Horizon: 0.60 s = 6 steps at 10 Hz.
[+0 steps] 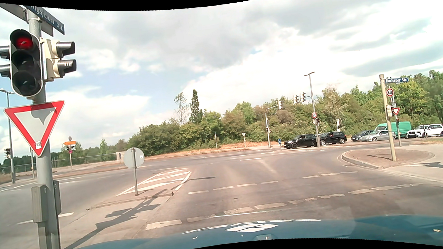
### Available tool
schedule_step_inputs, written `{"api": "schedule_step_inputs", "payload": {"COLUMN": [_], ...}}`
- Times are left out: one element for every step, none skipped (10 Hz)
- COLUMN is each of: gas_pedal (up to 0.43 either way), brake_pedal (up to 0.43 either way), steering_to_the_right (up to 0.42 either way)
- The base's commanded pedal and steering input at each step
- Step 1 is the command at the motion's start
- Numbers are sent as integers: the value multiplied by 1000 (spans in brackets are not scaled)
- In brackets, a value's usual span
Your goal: Follow the waypoints while adhering to traffic rules and regulations
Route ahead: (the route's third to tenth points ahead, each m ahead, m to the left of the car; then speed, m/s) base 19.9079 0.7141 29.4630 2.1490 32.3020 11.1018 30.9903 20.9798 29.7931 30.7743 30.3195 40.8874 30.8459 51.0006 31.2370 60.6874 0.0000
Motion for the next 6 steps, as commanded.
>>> {"api": "schedule_step_inputs", "payload": {"gas_pedal": [0,0,0,0,0,0], "brake_pedal": [335,335,335,335,335,335], "steering_to_the_right": [-28,-28,-28,-28,-28,-28]}}
